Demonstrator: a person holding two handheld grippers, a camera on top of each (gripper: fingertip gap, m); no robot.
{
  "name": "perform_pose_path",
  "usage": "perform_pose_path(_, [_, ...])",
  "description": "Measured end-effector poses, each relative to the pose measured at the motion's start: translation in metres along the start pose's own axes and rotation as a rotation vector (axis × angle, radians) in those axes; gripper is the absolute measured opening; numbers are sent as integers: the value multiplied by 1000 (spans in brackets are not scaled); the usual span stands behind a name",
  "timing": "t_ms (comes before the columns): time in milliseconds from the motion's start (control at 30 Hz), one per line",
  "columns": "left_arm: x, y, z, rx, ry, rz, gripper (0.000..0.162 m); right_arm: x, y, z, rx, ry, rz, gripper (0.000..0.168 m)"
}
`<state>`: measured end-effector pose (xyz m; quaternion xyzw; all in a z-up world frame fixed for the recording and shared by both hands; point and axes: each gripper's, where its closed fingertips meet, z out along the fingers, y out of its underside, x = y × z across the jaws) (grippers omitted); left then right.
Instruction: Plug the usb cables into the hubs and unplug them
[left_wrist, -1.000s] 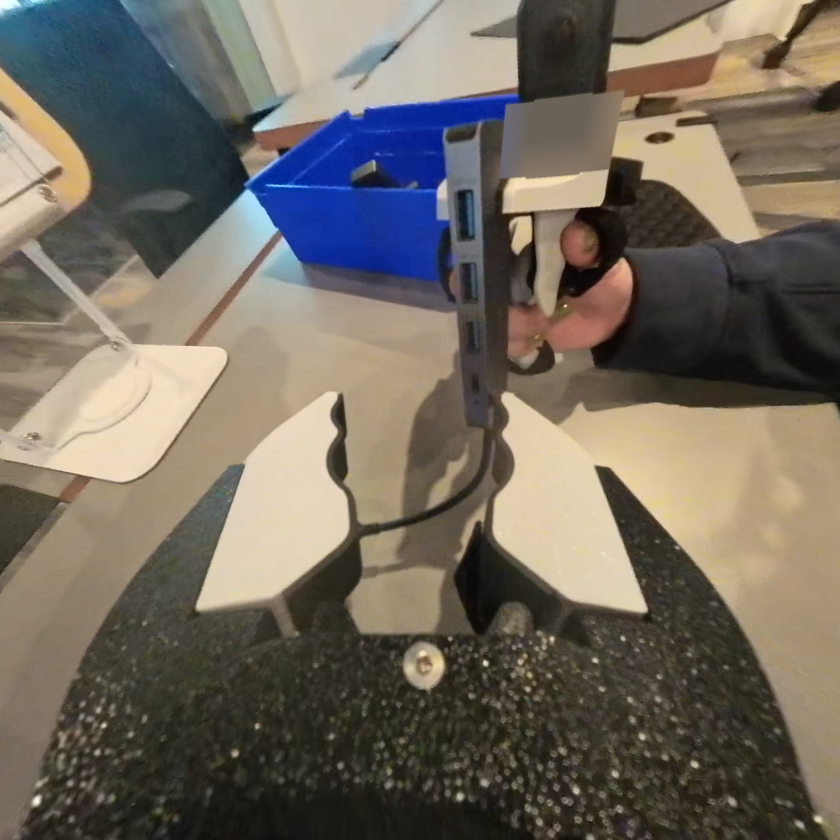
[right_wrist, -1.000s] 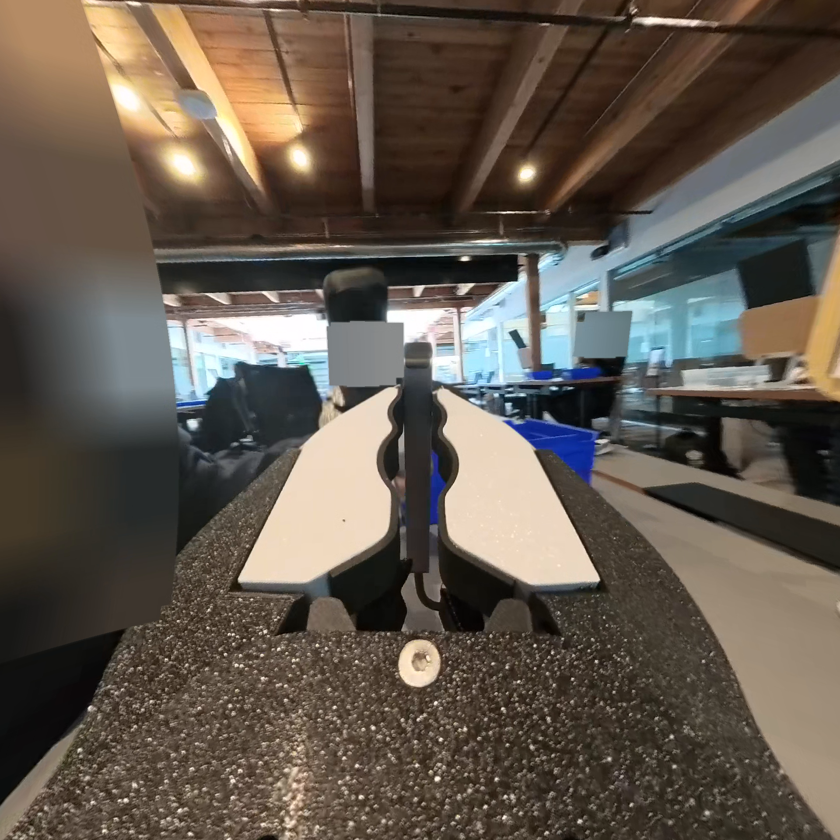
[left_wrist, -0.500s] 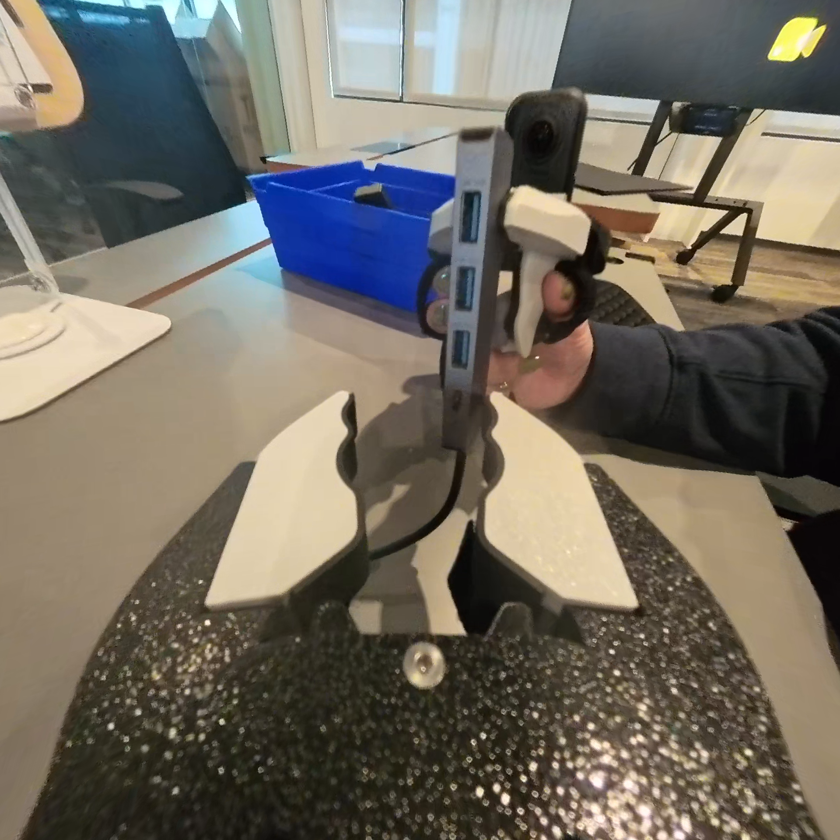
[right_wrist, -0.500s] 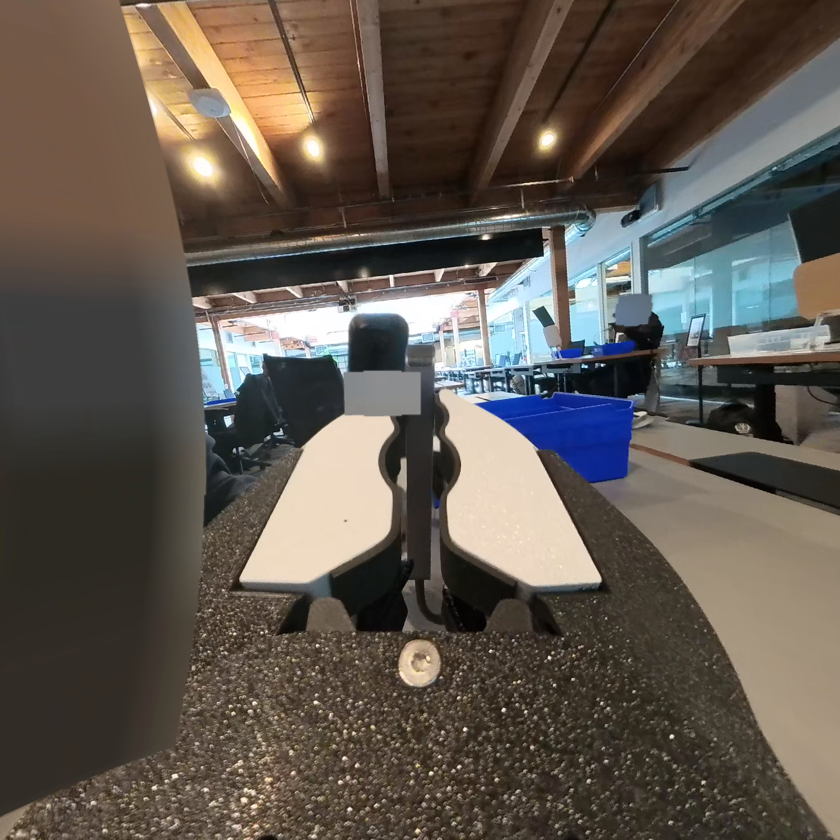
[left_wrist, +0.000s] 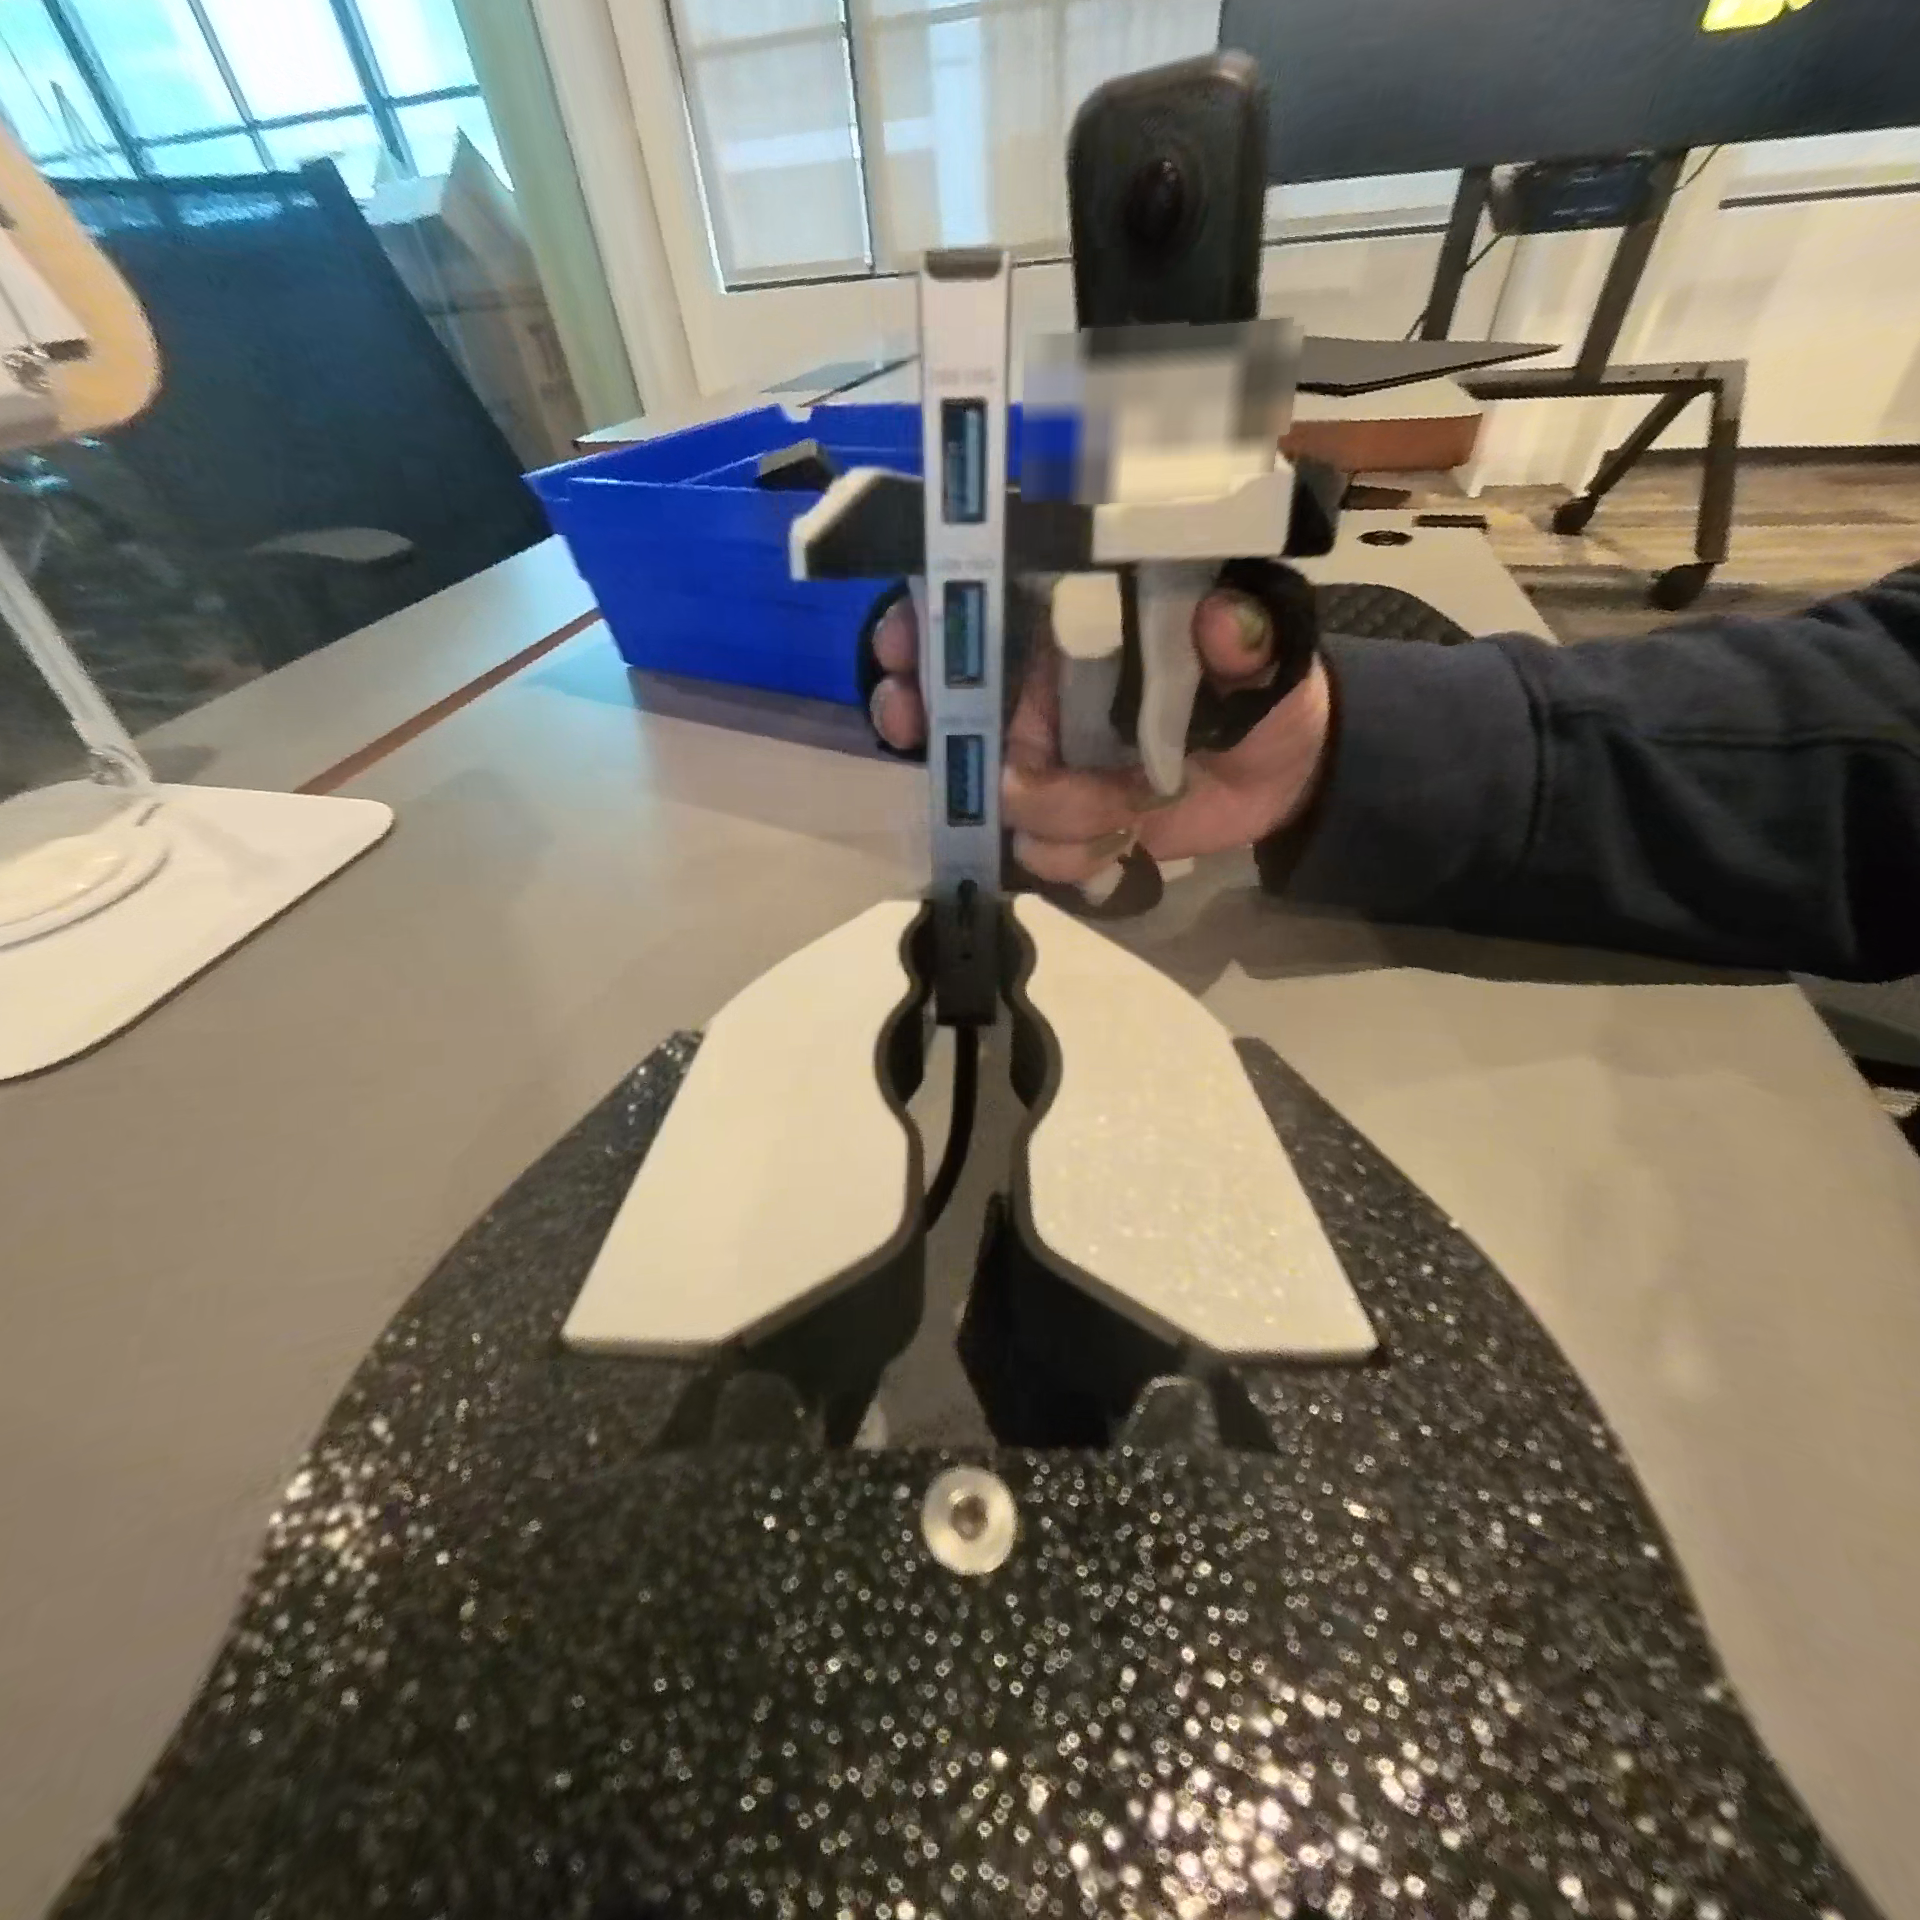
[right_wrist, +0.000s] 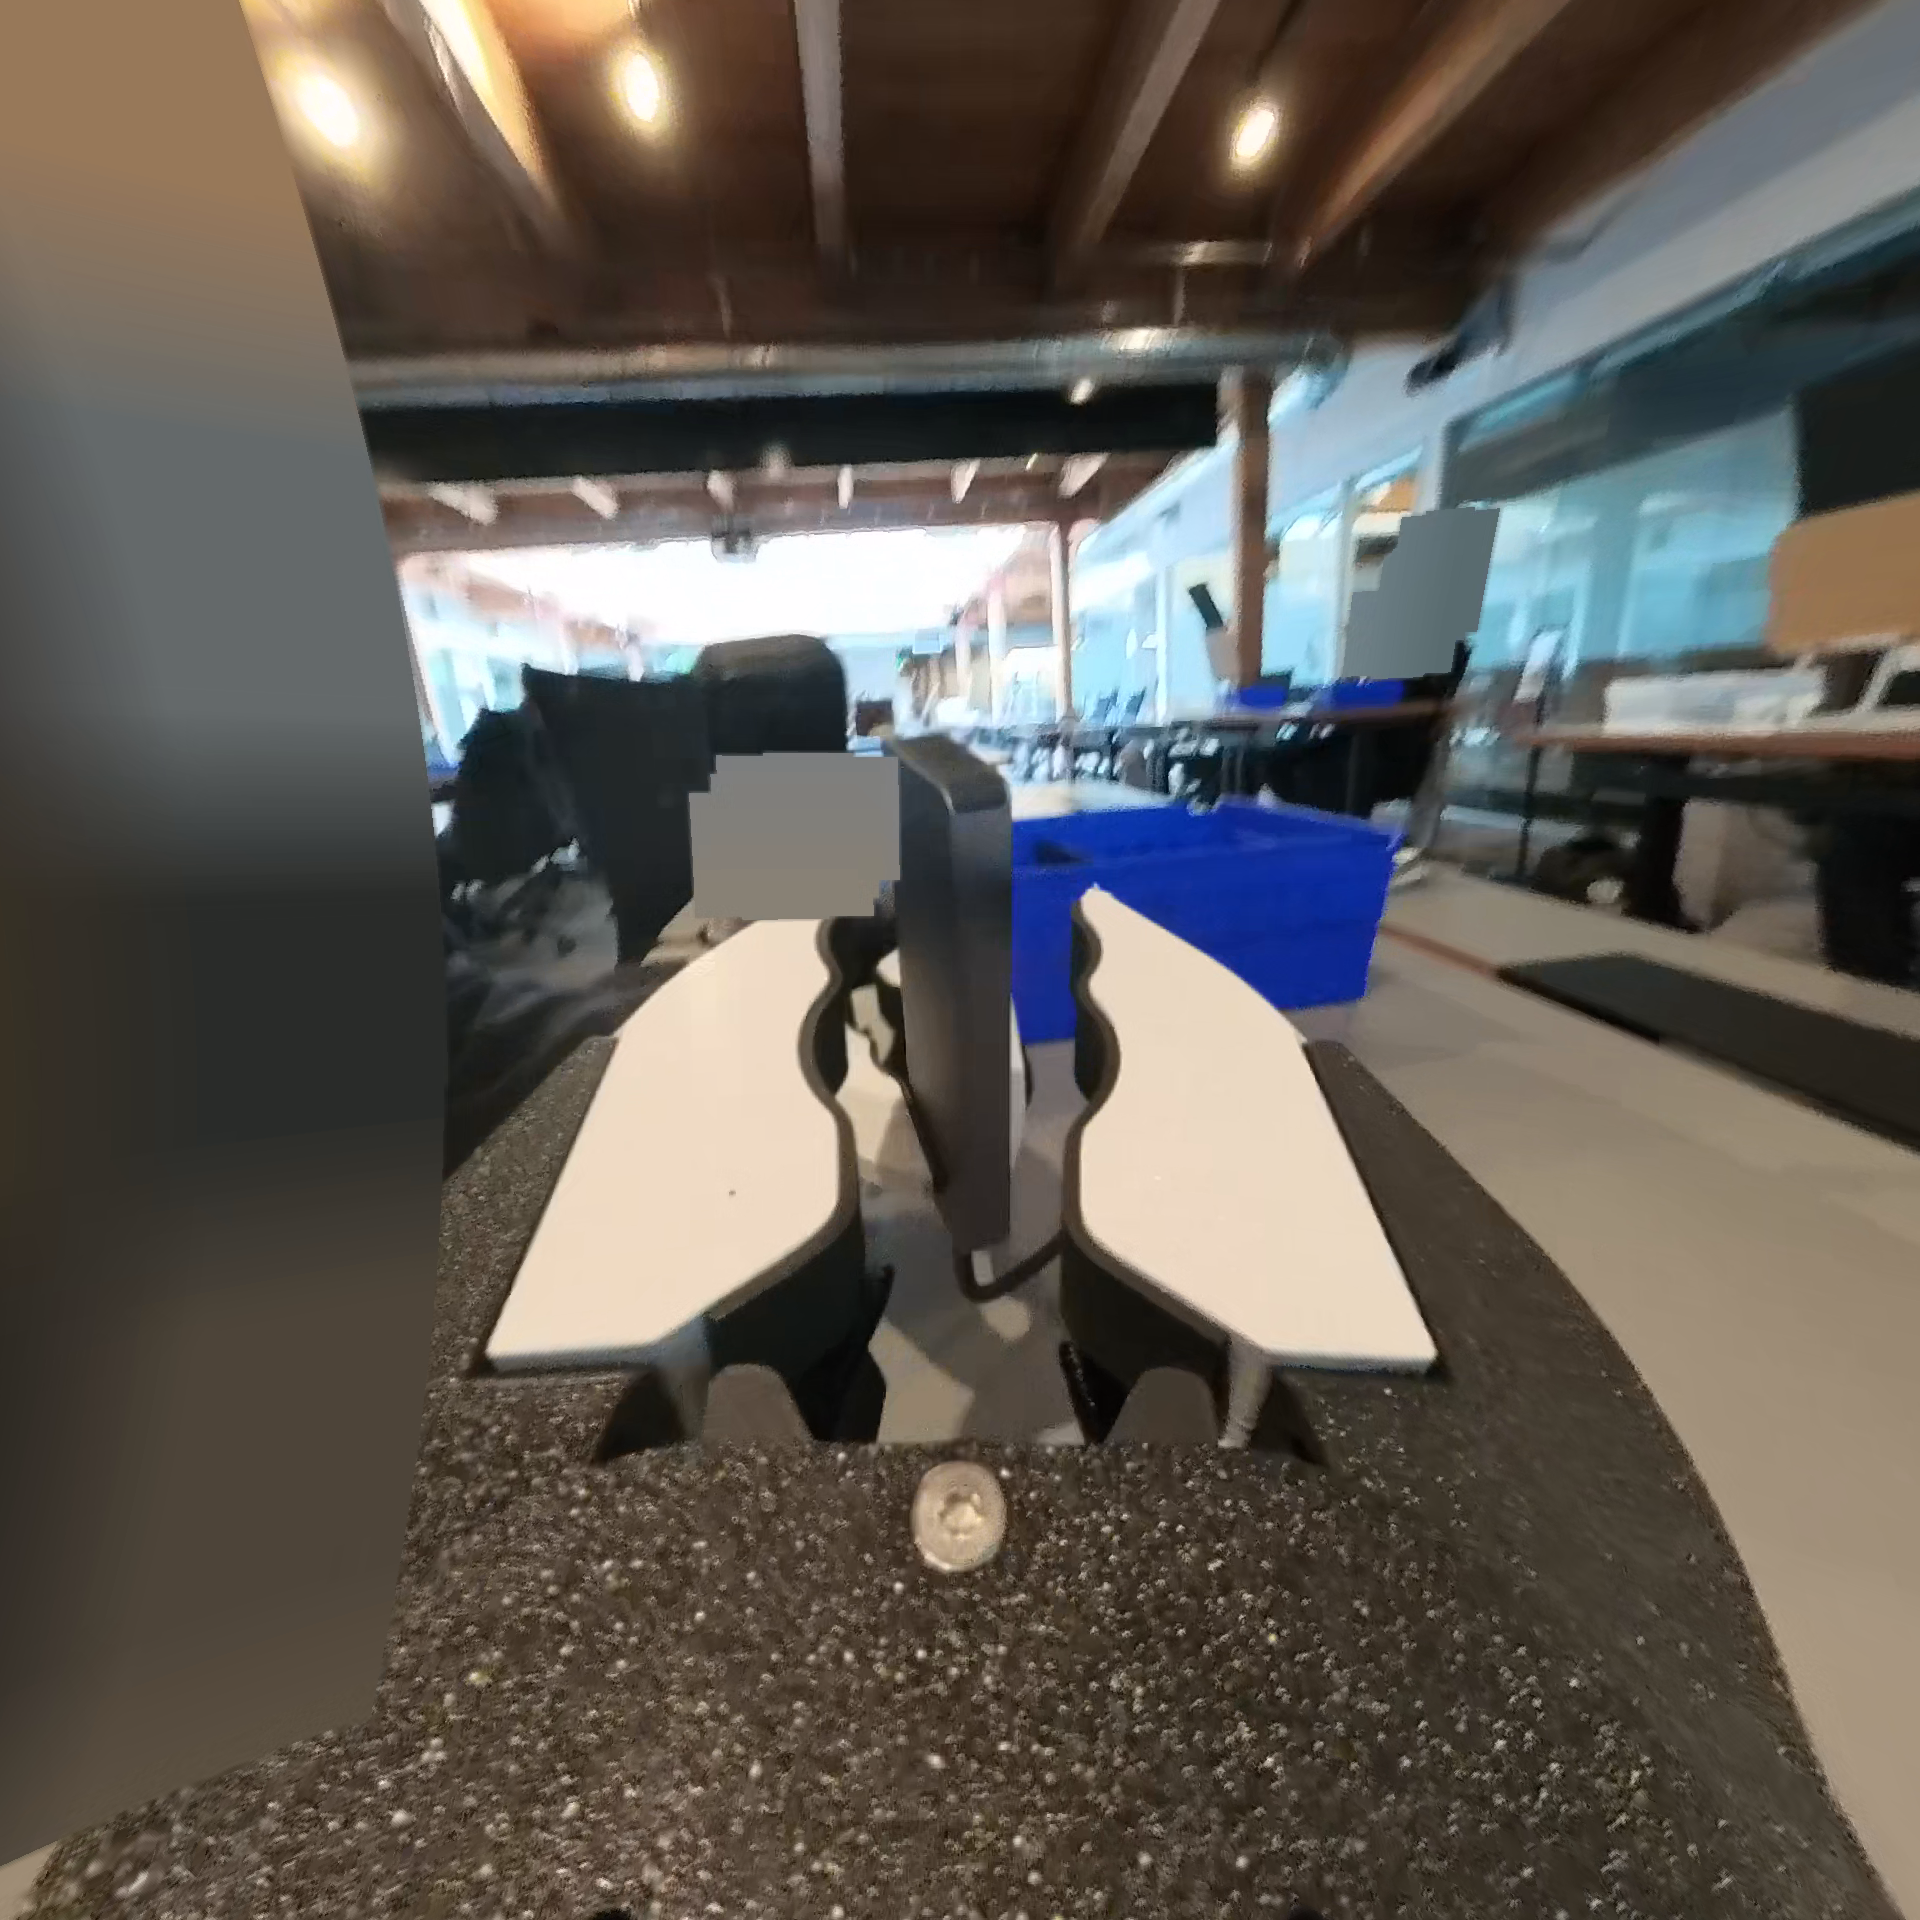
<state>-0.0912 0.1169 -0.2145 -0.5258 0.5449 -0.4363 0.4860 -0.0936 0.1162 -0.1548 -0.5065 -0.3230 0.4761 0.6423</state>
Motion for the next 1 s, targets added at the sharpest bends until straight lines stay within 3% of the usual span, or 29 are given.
perform_pose_path(267, [20, -12, -4, 94, 161, -63, 11, -17, 11, 3, -60, -132, 54, 36])
perform_pose_path(633, [20, -5, -4, 52, 155, -45, 11, -22, 20, 4, -94, -169, 49, 13])
perform_pose_path(767, [21, -6, -4, 64, 162, -43, 11, -22, 20, 4, -88, -179, 55, 12])
perform_pose_path(1000, [8, -35, -23, 261, 71, 3, 24, -20, -6, -10, 71, -226, 137, 12])
